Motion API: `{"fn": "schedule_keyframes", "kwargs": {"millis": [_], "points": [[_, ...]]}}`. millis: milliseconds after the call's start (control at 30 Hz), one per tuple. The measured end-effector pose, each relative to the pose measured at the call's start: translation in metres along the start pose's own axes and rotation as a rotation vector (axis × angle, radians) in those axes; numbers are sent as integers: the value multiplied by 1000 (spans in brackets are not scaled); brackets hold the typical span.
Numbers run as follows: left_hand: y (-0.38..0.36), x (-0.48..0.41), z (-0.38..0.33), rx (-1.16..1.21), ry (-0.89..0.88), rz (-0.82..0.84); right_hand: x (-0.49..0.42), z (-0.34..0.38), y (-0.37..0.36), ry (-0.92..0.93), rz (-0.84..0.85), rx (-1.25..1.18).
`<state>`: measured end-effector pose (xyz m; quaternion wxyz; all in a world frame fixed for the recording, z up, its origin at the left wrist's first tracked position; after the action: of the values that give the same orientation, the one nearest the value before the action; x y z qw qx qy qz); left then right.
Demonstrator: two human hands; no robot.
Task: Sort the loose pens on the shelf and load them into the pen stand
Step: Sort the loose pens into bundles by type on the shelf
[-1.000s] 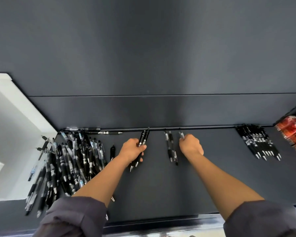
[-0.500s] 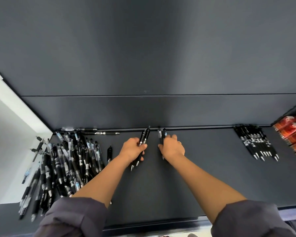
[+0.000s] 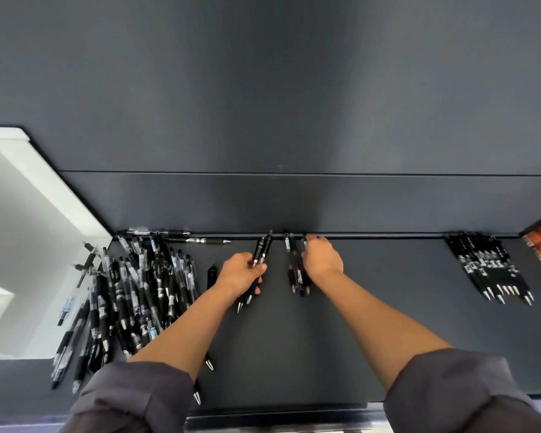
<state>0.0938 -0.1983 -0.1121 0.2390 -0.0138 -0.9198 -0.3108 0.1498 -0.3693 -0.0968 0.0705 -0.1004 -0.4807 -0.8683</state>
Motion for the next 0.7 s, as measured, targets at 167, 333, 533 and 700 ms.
{"fn": "schedule_keyframes", "kwargs": {"millis": [167,333,533,700], "points": [[-6,1,-5,-19,-11,23,5,-3,14,158,-32,70],[-10,3,-10,-11,-23,20,17,0,10,436,162,317],[-11,8,-5,-17,-17,-5,20,10,1,576,201,501],[-8,12,-3,102,-23,-84,20,23,0,701,229,545]]}}
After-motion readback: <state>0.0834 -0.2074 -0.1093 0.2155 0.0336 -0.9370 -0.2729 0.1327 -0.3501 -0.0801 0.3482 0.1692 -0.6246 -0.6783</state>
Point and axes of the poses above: each hand's wrist, its own x-axis away from the middle knuckle, its own y-axis out of the back of the hand, z = x × y, the point moved 3 cm from there along -x, towards the middle knuckle, and after that the axes turned 13 degrees about -x, right-handed, at the moved point
